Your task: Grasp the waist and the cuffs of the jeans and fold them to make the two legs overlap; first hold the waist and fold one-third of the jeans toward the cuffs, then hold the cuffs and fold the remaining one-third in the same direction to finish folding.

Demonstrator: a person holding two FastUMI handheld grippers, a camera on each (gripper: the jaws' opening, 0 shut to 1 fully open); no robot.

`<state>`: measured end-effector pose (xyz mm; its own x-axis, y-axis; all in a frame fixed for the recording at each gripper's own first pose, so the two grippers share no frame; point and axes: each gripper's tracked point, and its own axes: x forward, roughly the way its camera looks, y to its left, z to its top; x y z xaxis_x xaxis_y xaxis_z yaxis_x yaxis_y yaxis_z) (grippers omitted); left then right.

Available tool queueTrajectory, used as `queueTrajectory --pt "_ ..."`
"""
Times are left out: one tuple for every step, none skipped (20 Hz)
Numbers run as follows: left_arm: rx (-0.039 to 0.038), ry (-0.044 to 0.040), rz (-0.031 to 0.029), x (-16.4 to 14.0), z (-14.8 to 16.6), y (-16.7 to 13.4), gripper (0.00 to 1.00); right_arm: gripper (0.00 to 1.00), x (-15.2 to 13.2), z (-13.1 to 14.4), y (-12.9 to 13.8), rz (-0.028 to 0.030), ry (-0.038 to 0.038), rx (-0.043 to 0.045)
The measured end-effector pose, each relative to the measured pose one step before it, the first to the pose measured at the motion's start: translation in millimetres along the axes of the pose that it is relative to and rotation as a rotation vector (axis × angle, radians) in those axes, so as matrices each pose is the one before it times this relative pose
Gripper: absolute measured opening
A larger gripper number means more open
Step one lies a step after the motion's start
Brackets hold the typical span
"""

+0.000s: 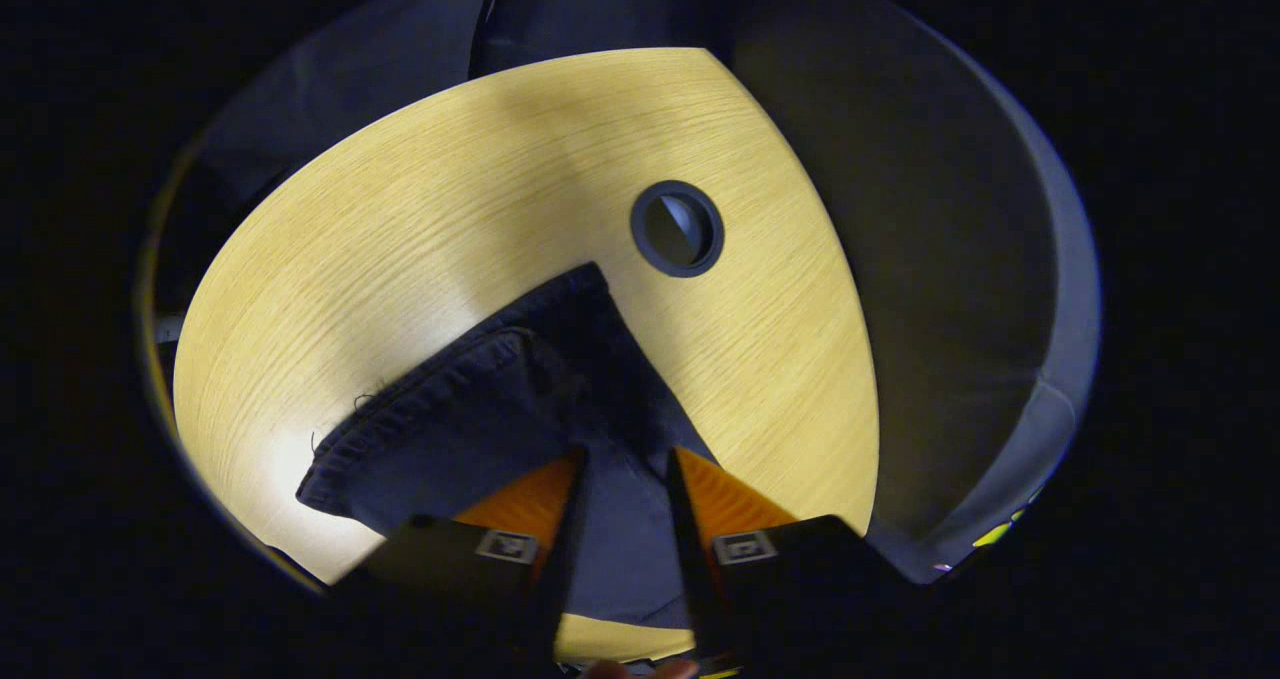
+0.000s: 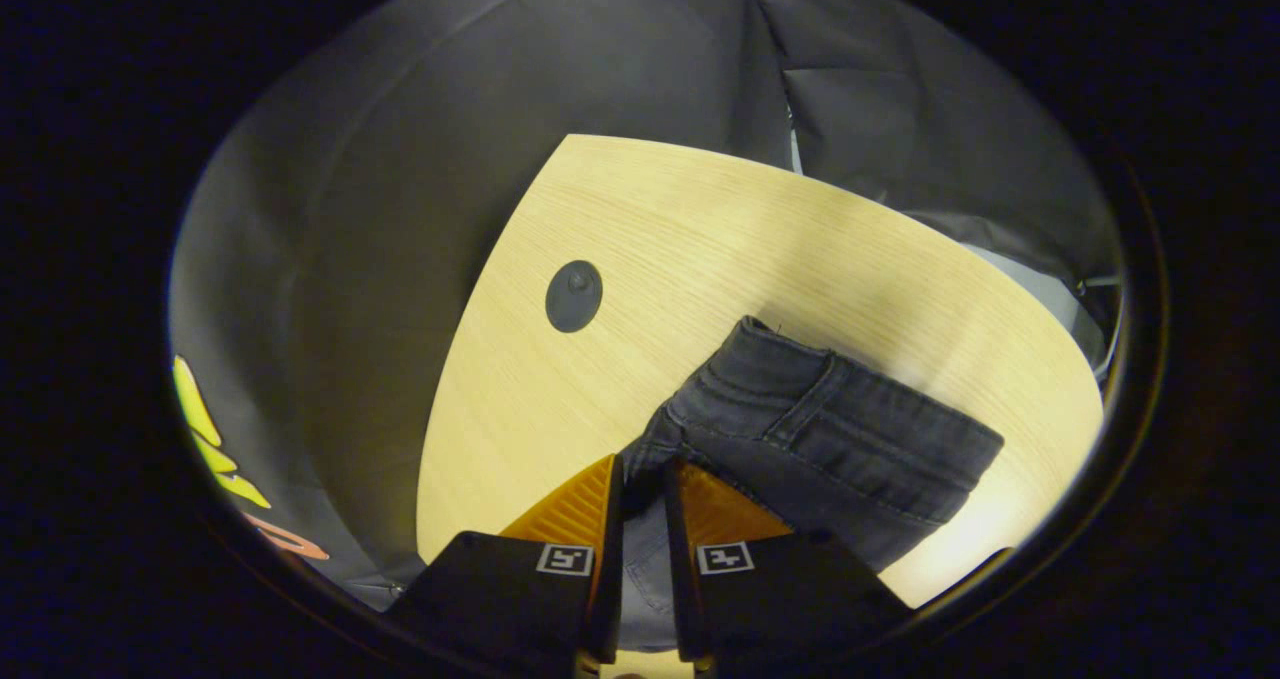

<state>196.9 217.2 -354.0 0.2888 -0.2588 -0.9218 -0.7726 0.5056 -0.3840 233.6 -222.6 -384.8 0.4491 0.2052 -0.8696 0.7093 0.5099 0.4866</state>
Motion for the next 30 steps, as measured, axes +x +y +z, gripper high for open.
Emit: queueTrajectory --pt "0.00514 -0.00415 -0.01112 -2.12 0.49 -2.47 0.89 0.32 -0.22 -0.94 0.46 0.00227 -0.00396 -0.00988" --pt "0.0067 -0.00554 -0.00457 -1.23 -3.99 -4.65 0.82 0.31 -2.38 0.15 1.12 0.00219 -0.01145 -0.01641" --pt "0.00587 -0.01178 -0.00184 -4.51 4.65 0.21 1.0 0.41 -2.79 0.47 0.79 0.00108 -0.01102 -0.02234" --pt "0.007 -0.01705 -0.00585 -4.08 0.33 -3.47 1.0 0.42 -4.67 0.57 -0.25 -0.00155 -0.01722 -0.02039" --pt "0.01168 -0.01477 -0.01241 -10.39 5.03 -2.15 0.98 0.46 -5.9 4.59 1.44 0.00284 -0.03229 -0.0197" --pt "0.01514 -0.01069 -0.01166 -8.29 -0.24 -5.52 1.0 0.73 -5.67 6.2 2.22 0.00829 -0.03061 -0.01314" --pt "0.02957 -0.0178 -0.01007 -18.11 14.29 6.76 0.98 1.0 -5.42 2.66 4.06 0.01845 -0.02628 -0.01294" --pt "0.04243 -0.02578 -0.00343 -12.1 4.46 0.51 0.98 1.0 -6.86 7.64 -1.44 0.00127 -0.01096 -0.01495" --pt "0.05231 -0.03076 0.00448 -12.68 5.14 4.56 0.98 0.93 -8.77 -1.18 0.19 0.00554 -0.00365 -0.0179" --pt "0.05671 -0.03721 0.00523 -9.97 1.04 -1.34 0.98 0.99 -4.51 -2.51 2.15 0.01148 -0.00097 -0.02126" --pt "0.05712 -0.03823 0.00161 -9.07 -0.83 -1.25 0.98 0.99 -10.79 -3.63 3.3 0.01203 -0.00974 -0.03542" --pt "0.05494 -0.04007 -0.00369 -13.06 0.73 -3.01 0.98 0.99 -15.52 -3.54 0.24 0.00337 -0.01657 -0.0519" --pt "0.05765 -0.03837 -0.00911 -12.45 -3.83 -4.57 0.98 0.98 -16.66 -4.5 -1.09 0.00722 -0.01967 -0.06517" --pt "0.06617 -0.05916 -0.01532 -16.03 -2.08 -7.65 0.98 0.98 -17.55 -2.95 -1.52 0.00267 -0.03522 -0.07127" --pt "0.05704 -0.06098 -0.00663 -15.16 -0.61 -6.46 0.98 0.98 -17.93 -1.67 -0.18 0.00578 -0.04203 -0.06957" --pt "0.04719 -0.06568 -0.01375 -16.28 0.02 -8.7 0.98 0.98 -19.54 0.45 2.79 0.02148 -0.04989 -0.0641" --pt "0.05012 -0.06686 -0.01171 -19.21 -0.64 -11.8 0.98 0.99 -17.63 -0.71 0.43 0.01061 -0.05253 -0.06662" --pt "0.06035 -0.07254 -0.00786 -15.88 -0.16 -8.16 0.98 0.99 -18.28 3.3 -1.94 -0.00112 -0.06004 -0.066" --pt "0.06595 -0.07794 0.00001 -18.54 -0.72 -9.81 0.98 0.99 -20.05 3.18 -0.28 0.00061 -0.06191 -0.05662" --pt "0.05713 -0.0685 0.00538 -19.68 -1.92 -8.69 0.98 0.98 -18.31 3.54 0.3 -0.00004 -0.05448 -0.0493" --pt "0.03706 -0.05398 0.00012 -20.14 -0.88 -9.37 0.98 0.98 -12.4 -4.61 1.21 -0.00342 -0.03574 -0.04478" --pt "0.03034 -0.05067 -0.00499 -18.37 -0.13 -10.06 0.98 0.95 -15.15 -5.06 0.53 -0.00575 -0.02147 -0.03408" --pt "0.0277 -0.04986 0.0052 -18.55 2.74 -9.69 0.98 0.98 -17.15 -6.73 1.73 -0.00087 -0.01317 -0.02697" --pt "0.02516 -0.0545 0.00455 -15.11 3.67 -9.37 0.98 1.0 -10.77 -7.6 0.91 0.00234 -0.00299 -0.01618" --pt "0.02204 -0.05952 -0.00745 -16.53 3.45 -11.92 0.98 0.98 -7.06 -11.04 2.17 0.01181 0.01025 -0.00431" --pt "0.02798 -0.04902 -0.00138 -12.92 4.09 -8.18 0.98 0.98 -3.49 -12.82 0.04 0.0041 0.0194 0.00504" --pt "0.03425 -0.03054 0.00863 -13.23 1.9 -6.88 0.98 0.98 -1.21 -14.91 -7.5 -0.01314 0.01837 0.01013" --pt "0.02489 -0.00846 -0.00468 -10.28 1.17 -10.22 0.98 0.98 1.85 -13.3 -7.96 -0.01107 0.01902 0.02142" --pt "0.00761 -0.00463 -0.01104 -6.42 0.08 -11.67 0.98 0.98 5.02 -9.44 -6.08 -0.00936 0.01402 0.03292" --pt "-0.00383 0.00336 -0.00788 -4.96 -1.56 -9.88 0.98 0.98 8.07 -7.23 -6.83 -0.01144 0.01305 0.02814"
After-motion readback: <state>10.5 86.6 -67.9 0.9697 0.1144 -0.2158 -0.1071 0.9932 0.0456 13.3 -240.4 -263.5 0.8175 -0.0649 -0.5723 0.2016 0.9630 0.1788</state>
